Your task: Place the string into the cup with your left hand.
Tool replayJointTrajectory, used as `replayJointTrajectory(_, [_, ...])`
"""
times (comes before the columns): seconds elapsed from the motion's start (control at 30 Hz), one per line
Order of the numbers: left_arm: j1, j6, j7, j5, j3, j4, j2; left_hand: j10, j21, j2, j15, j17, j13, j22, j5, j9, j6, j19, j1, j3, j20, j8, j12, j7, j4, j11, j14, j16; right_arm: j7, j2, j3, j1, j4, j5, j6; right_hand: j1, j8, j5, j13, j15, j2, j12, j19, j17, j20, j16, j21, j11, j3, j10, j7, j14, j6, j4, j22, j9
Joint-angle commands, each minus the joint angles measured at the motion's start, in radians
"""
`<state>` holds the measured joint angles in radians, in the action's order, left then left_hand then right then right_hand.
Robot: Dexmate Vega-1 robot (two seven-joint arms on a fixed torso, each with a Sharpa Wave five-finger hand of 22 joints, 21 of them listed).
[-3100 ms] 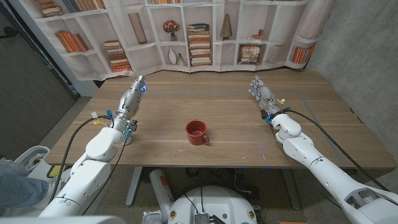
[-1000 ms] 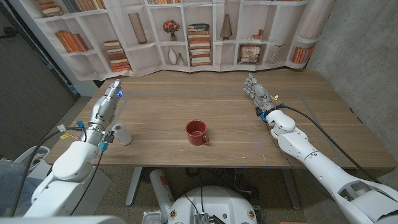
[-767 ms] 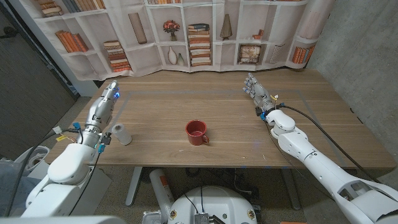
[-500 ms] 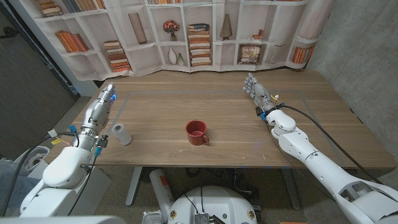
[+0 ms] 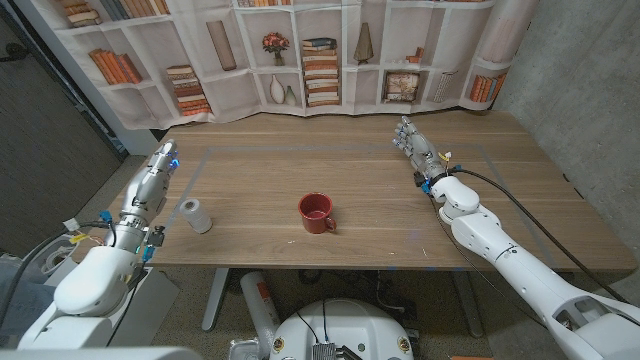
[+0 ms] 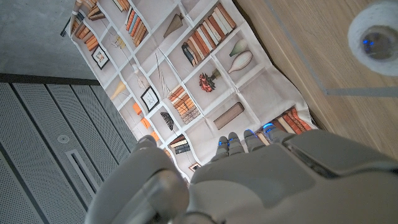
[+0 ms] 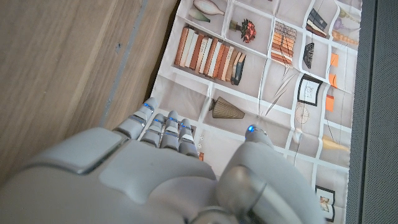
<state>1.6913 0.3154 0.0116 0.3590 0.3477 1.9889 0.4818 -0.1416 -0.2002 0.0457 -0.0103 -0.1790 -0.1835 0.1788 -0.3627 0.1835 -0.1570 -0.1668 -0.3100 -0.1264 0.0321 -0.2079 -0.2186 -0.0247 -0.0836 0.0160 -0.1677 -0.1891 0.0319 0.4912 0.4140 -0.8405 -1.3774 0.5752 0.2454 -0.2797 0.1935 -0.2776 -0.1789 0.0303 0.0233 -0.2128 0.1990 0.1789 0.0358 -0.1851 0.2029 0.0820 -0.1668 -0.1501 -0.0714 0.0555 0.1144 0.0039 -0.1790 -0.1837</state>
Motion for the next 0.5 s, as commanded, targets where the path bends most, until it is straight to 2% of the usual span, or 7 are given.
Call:
replayJointTrajectory(0.03, [0.040,0.042,-0.003,0.001,0.038,0.000,-0.035,0.001,-0.003,0.001,-0.002,-0.003,-0.003,0.002,-0.007,0.004,0.004,-0.105,-0.010,-0.001,0.014,-0.001,0.003,-0.004,0.004,-0.002,-0.003,-0.005,0.015,0.017,-0.004,-0.022,-0.042,0.002,-0.018,-0.005,0.001,-0.006,-0.004,-0.001,-0.006,0.003,0.006,0.004,0.010,-0.002,-0.001,0.004,-0.001,-0.007,0.000,0.008,0.011,-0.005,-0.005,-0.002])
replayJointTrajectory(0.5, [0.044,0.032,-0.003,-0.001,0.065,-0.010,-0.044,0.008,-0.004,0.000,0.000,-0.003,-0.003,0.002,-0.007,0.004,0.016,-0.102,-0.013,0.002,0.015,-0.003,0.002,-0.001,0.005,-0.002,0.004,-0.006,0.019,0.015,0.005,-0.019,-0.045,-0.005,-0.026,-0.004,0.001,-0.006,-0.004,-0.002,-0.007,0.003,0.007,0.004,0.011,-0.002,-0.001,0.004,0.001,-0.007,-0.002,0.010,0.013,-0.006,-0.005,-0.002])
